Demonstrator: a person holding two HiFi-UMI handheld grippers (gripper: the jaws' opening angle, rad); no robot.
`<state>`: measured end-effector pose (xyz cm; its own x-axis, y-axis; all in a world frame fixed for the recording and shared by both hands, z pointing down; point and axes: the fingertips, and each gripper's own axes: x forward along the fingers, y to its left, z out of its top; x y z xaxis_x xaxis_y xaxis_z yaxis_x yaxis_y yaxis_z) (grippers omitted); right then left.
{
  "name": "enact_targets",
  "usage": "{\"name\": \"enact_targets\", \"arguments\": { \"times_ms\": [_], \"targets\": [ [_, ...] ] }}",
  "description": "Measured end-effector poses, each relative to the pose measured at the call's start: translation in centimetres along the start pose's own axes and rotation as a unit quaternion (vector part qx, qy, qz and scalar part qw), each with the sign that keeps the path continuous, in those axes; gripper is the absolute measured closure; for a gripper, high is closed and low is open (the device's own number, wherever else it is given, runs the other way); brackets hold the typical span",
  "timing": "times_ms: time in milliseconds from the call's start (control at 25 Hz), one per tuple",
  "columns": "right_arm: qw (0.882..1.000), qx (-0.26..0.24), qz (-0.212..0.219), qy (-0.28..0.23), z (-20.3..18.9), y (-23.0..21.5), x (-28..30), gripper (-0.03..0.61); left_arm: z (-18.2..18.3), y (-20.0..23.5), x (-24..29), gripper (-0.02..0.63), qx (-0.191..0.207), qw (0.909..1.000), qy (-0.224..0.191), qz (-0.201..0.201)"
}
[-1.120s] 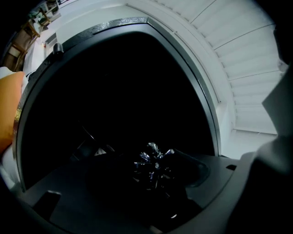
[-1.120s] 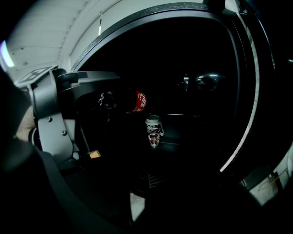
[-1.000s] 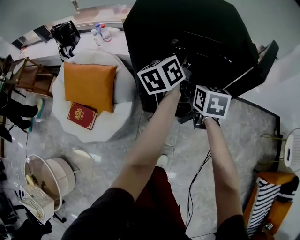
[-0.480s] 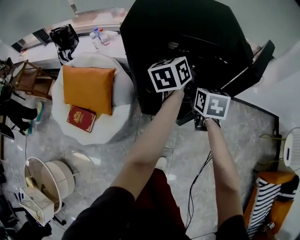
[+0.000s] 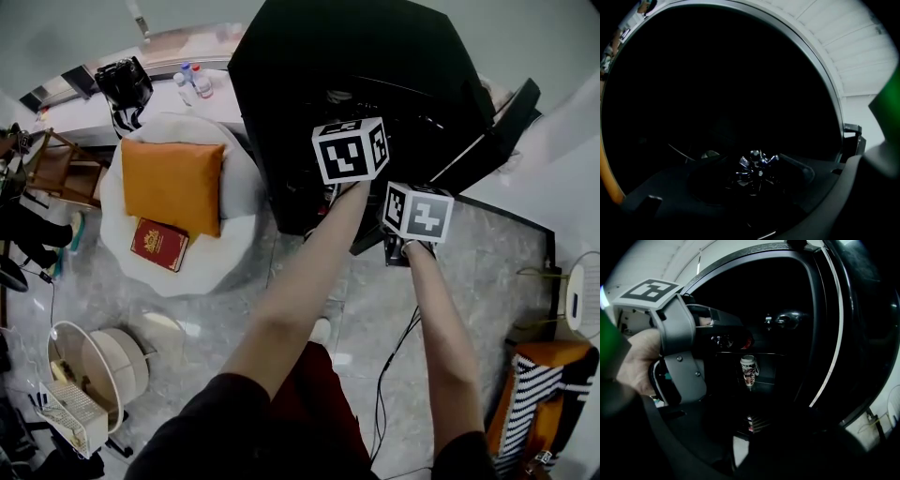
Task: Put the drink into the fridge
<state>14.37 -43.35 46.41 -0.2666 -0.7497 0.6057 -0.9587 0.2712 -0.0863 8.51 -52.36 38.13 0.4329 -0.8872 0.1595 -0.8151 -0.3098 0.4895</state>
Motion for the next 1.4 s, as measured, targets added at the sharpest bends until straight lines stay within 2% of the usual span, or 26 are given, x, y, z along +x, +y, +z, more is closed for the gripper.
{"name": "enact_targets", "arguments": {
  "times_ms": [320,520,640,1120,1280,1400],
  "targets": [
    [1.000,-0.004,-0.006,0.007,-0.5,-0.7,-0.1,0.560,-1.9,0.4,1.0,0.296,0.038,0.9988,0.022,0.019],
    [1.000,0.000,0.003,0.012,-1.1,-0.6,0.5,0.560,-1.8,0.4,1.8,0.296,0.064,0.9972,0.030,0.025],
    [1.000,-0.005,-0.011,0.018,-1.3,-1.2,0.6,0.560,-1.8,0.4,2.2,0.296,0.082,0.9957,0.036,0.026],
    [1.000,-0.005,-0.009,0.021,-0.8,-0.4,1.3,0.560,-1.7,0.4,2.9,0.295,0.110,0.9925,0.050,0.016],
    [1.000,-0.004,-0.008,0.019,-0.7,-0.3,1.2,0.560,-1.5,0.2,2.9,0.295,0.133,0.9895,0.054,0.016],
    [1.000,-0.004,-0.009,0.016,-0.6,-0.3,1.1,0.560,-1.2,0.2,2.8,0.270,0.150,0.9871,0.053,0.020]
  ]
}}
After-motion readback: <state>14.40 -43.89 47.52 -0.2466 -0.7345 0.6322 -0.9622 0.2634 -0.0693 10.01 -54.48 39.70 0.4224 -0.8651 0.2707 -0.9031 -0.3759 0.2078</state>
